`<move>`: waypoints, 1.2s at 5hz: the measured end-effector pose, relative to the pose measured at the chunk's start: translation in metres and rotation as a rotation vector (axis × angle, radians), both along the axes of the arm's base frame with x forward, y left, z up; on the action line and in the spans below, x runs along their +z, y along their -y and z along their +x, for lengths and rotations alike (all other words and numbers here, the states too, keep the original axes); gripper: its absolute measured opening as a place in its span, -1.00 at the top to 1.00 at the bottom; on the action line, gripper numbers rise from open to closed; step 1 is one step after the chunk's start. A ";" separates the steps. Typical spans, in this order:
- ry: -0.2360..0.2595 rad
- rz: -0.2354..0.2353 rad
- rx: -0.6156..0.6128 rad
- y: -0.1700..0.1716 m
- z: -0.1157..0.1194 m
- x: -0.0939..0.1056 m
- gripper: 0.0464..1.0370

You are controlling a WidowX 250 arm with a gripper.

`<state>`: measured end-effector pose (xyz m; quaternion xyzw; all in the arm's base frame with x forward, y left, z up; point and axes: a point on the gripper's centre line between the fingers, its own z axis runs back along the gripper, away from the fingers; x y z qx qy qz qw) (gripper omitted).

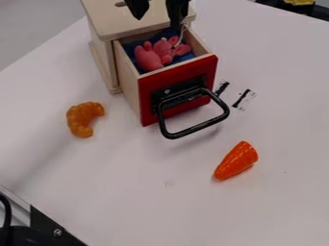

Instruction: Close the drawer

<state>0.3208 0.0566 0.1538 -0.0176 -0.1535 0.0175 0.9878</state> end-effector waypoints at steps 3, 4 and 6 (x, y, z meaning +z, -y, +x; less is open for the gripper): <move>-0.015 -0.042 0.090 0.004 -0.009 -0.013 -0.92; 0.005 -0.076 0.243 0.011 -0.018 -0.004 -0.92; -0.019 -0.037 0.518 0.042 -0.033 -0.007 -0.92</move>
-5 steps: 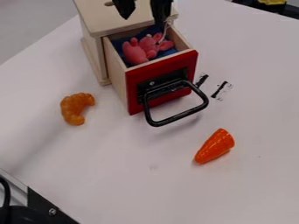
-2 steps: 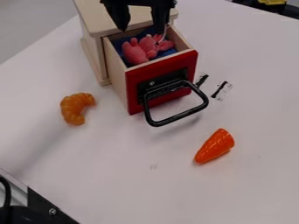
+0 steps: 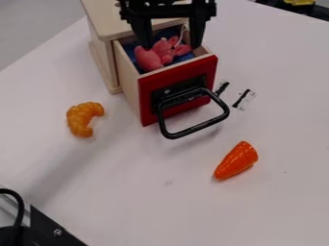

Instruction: Close the drawer

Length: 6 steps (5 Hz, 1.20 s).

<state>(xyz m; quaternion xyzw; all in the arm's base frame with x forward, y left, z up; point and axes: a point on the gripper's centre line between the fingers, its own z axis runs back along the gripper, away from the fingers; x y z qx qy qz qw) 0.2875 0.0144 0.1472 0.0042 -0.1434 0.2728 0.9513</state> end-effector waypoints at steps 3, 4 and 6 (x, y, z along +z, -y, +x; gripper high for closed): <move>-0.024 0.015 0.298 0.004 -0.009 -0.025 -0.92; -0.024 -0.010 0.331 0.006 -0.010 -0.033 -0.92; -0.078 0.003 0.347 0.010 -0.007 -0.059 -0.92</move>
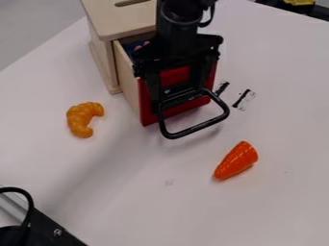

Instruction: Close the drawer

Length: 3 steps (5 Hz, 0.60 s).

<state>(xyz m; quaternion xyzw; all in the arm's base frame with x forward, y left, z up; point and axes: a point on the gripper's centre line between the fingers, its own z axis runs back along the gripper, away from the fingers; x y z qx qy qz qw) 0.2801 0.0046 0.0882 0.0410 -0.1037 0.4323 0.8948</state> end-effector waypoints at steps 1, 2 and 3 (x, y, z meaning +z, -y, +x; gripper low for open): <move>-0.001 0.002 0.007 -0.001 0.009 -0.006 -0.92; 0.006 -0.023 0.045 -0.005 0.018 -0.006 -0.92; 0.003 -0.027 0.068 -0.011 0.025 -0.008 -0.92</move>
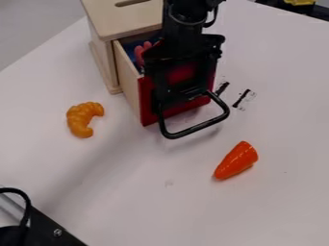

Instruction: Close the drawer

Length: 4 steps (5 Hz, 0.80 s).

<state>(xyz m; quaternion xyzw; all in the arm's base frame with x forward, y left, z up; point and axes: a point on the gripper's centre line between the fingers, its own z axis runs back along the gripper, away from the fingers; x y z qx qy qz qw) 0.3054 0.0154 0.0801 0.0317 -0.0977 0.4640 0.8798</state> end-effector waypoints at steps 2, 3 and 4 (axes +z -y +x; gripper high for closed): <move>-0.004 -0.007 0.041 -0.009 0.018 -0.006 -0.92; 0.000 -0.007 0.059 -0.013 0.024 -0.006 -0.92; -0.001 -0.006 0.063 -0.014 0.030 -0.005 -0.92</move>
